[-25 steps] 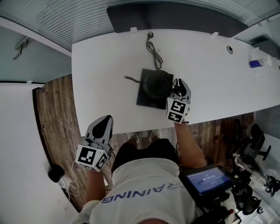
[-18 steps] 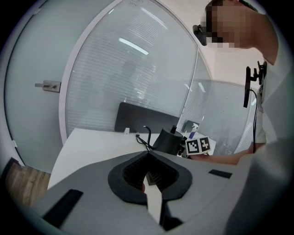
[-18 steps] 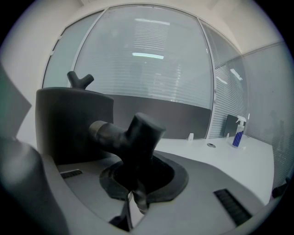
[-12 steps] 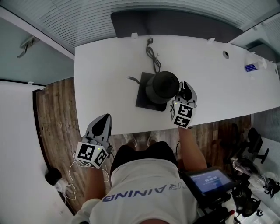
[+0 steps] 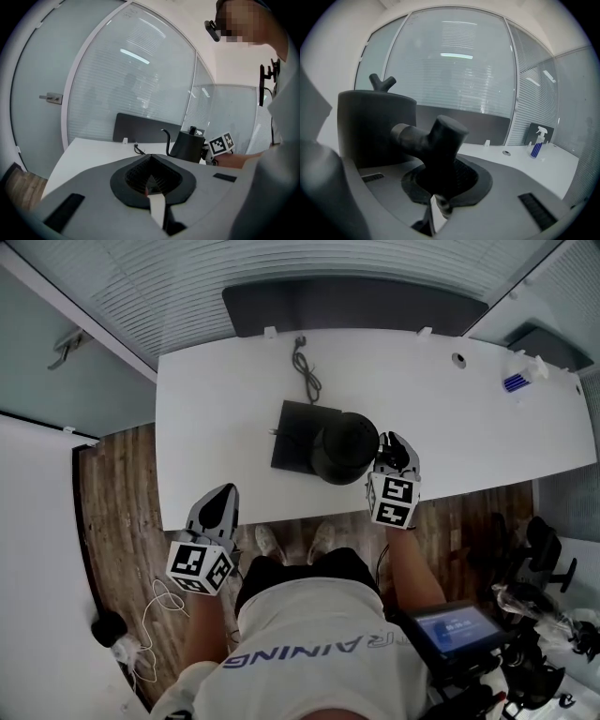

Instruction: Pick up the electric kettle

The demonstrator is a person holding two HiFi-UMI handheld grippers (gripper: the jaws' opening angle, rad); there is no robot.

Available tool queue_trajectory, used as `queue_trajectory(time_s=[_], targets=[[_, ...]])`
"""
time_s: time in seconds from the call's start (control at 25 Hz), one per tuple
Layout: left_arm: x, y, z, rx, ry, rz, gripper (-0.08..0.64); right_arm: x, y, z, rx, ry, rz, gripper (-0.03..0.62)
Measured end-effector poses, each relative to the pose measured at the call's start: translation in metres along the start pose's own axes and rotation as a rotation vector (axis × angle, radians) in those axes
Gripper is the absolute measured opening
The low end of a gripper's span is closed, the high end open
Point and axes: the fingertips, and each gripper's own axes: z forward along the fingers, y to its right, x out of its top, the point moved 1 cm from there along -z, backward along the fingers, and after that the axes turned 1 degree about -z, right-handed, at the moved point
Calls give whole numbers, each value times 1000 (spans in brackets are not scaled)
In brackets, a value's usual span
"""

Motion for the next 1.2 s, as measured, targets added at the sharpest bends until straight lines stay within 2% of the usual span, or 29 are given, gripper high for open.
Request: queue_trajectory(time_s=[0.28,0.44,0.64,0.88,1.2], targets=[[5,41,-14,25,33,35,14,-11,28,-46,57,-8,-40,39],[12,46,-18,16,49,58,12,-12,36,-67,46,6,-66,40],[18,49,-26,-15,72,75,12,-8,36,-101,27,20,-52,40],[11,38,-58,-48,74,97,14,1,12,-141,31,36,-18,40],[-6,16,-120,-56,98,63,12,0,-44,-194,54,46,-10,40]])
